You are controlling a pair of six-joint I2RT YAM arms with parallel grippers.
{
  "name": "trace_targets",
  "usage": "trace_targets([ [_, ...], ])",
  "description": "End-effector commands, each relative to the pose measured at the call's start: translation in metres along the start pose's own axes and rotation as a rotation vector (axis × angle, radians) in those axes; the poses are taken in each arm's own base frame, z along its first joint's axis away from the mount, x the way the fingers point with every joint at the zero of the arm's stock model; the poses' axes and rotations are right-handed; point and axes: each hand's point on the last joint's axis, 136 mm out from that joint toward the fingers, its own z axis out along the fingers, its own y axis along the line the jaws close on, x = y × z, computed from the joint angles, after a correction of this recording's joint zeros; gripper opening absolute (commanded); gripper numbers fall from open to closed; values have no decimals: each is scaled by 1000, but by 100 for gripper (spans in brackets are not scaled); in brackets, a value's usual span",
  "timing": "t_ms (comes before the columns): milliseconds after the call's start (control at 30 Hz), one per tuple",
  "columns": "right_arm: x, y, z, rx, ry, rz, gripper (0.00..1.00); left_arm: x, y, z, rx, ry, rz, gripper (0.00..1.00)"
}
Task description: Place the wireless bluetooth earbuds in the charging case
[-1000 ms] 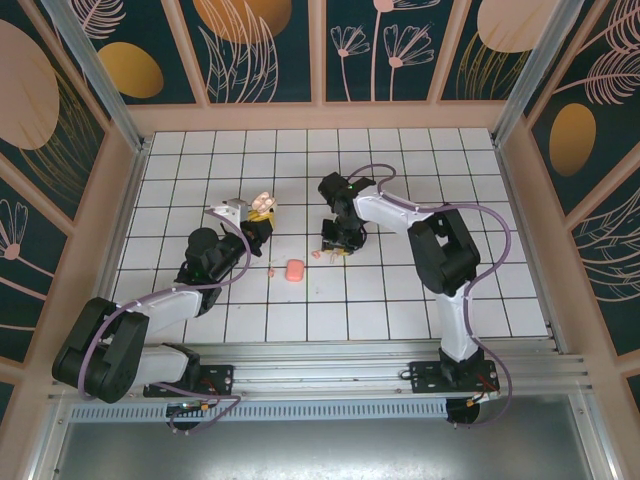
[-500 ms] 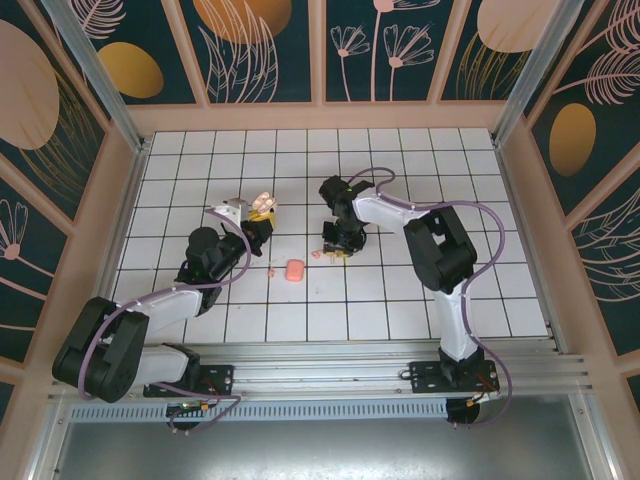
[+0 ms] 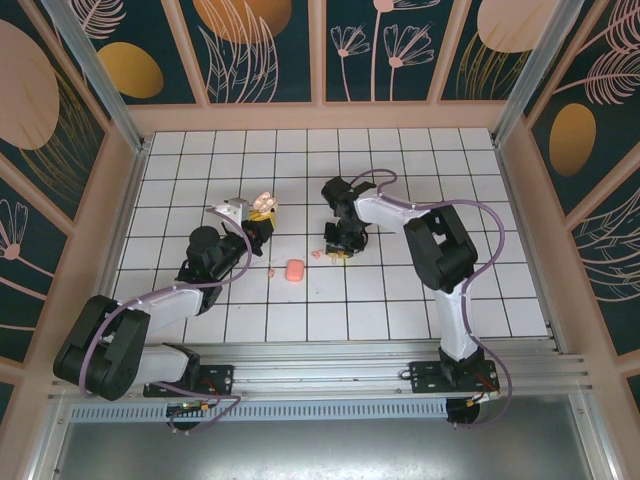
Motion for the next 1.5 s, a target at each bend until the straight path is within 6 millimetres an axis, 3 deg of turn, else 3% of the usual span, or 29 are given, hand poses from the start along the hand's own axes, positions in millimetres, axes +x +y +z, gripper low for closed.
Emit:
trace_targets([
  [0, 4, -3, 0, -4, -11, -1, 21, -12, -4, 4, 24, -25, 42, 15],
  [200, -7, 10, -36, -75, -143, 3, 20, -12, -9, 6, 52, -21, 70, 15],
  [333, -21, 27, -83, -118, -309, -33, 20, -11, -21, 13, 134, -5, 88, 14],
  [467, -29, 56, -136, -191, -484, -129, 19, -8, -34, 19, 218, 15, 111, 13],
  [667, -19, 104, -198, -253, -689, -297, 19, -7, -49, 22, 292, 10, 234, 14],
  [800, -8, 123, -222, -295, -781, -372, 20, -5, -53, 26, 314, 30, 274, 14],
  [933, 1, 145, -239, -342, -848, -437, 20, -7, -55, 27, 316, 26, 284, 14],
  [1033, 3, 155, -241, -341, -872, -477, 20, -9, -59, 28, 325, 23, 282, 14],
  [1467, 3, 164, -227, -317, -865, -534, 20, -26, -68, 33, 344, -17, 247, 14],
])
